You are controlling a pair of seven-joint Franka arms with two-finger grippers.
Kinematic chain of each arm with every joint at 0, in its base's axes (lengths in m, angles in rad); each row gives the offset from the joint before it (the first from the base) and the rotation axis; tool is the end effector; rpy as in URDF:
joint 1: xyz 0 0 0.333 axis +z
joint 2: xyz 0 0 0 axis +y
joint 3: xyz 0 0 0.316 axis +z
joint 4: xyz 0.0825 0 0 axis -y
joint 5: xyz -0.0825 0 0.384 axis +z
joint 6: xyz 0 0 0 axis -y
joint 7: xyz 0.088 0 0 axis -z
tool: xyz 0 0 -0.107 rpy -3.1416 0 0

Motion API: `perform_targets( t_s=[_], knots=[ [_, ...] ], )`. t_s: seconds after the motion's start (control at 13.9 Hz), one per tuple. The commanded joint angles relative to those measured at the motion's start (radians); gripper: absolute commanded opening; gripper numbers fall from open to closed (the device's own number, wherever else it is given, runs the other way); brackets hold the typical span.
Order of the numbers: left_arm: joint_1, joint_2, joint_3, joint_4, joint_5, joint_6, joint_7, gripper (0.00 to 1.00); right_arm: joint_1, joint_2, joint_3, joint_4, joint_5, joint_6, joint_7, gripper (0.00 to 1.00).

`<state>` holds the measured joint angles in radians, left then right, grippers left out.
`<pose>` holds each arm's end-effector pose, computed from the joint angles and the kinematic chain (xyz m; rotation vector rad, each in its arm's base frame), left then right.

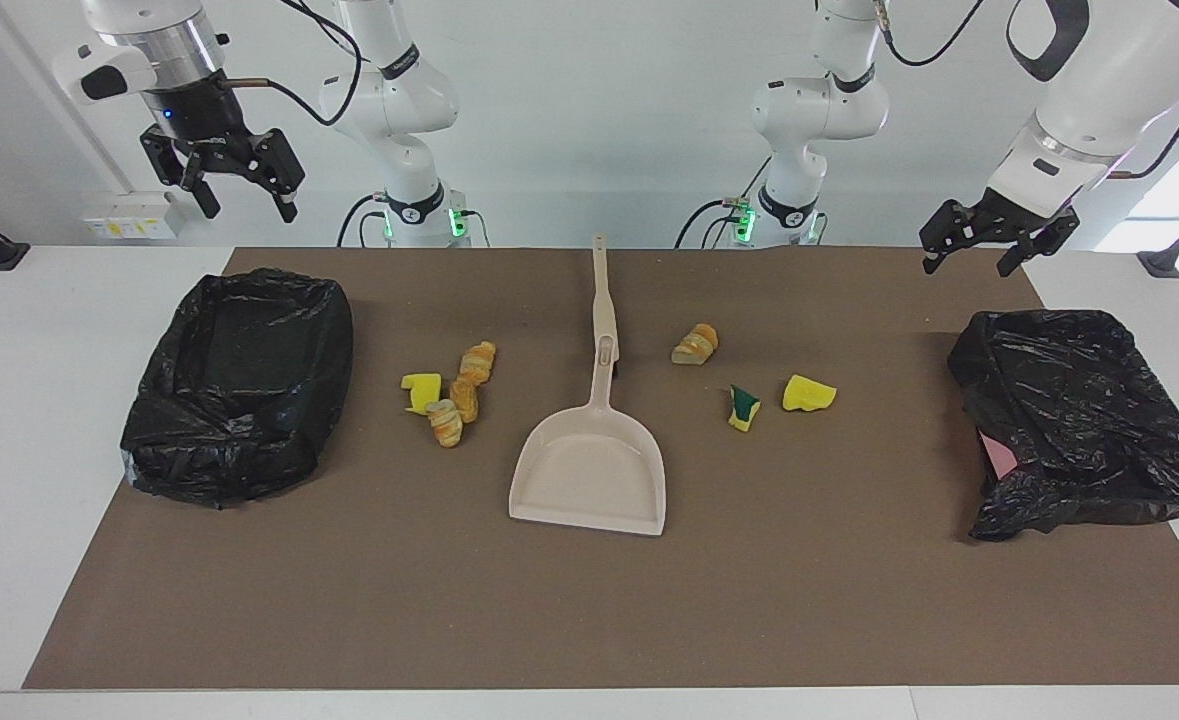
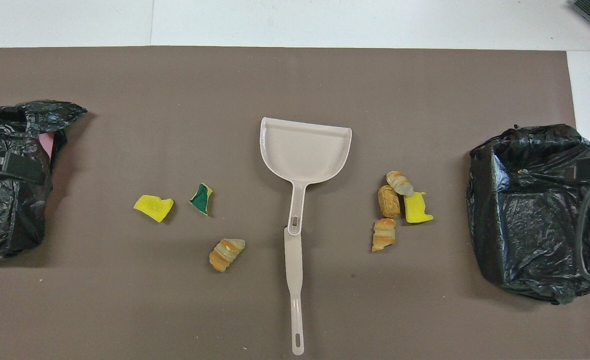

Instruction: Sweep and dump trash in bin

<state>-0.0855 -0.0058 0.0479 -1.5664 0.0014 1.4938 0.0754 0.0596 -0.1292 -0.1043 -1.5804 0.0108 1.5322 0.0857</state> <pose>0.5441 -0.0202 0.6232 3.1347 -0.1772 -0.1049 0.5085 -0.0258 0.6848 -3.1068 0.2010 -0.1243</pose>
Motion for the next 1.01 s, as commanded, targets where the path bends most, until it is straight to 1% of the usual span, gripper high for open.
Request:
perform_targets(
  t_s=[0.0, 0.79, 0.94],
  knots=[
    [-0.008, -0.019, 0.009, -0.024, -0.011, 0.017, 0.012, 1.0, -0.009, -0.023, 0.009, -0.026, -0.009, -0.017, -0.027, 1.0],
    [-0.011, -0.014, 0.006, -0.018, -0.012, 0.017, 0.001, 1.0, -0.007, -0.024, 0.009, -0.03, -0.009, -0.018, -0.027, 1.0],
    [-0.031, -0.016, -0.005, -0.02, -0.038, 0.017, -0.003, 1.0, -0.007, -0.026, 0.011, -0.03, -0.009, -0.018, -0.027, 1.0]
  ],
)
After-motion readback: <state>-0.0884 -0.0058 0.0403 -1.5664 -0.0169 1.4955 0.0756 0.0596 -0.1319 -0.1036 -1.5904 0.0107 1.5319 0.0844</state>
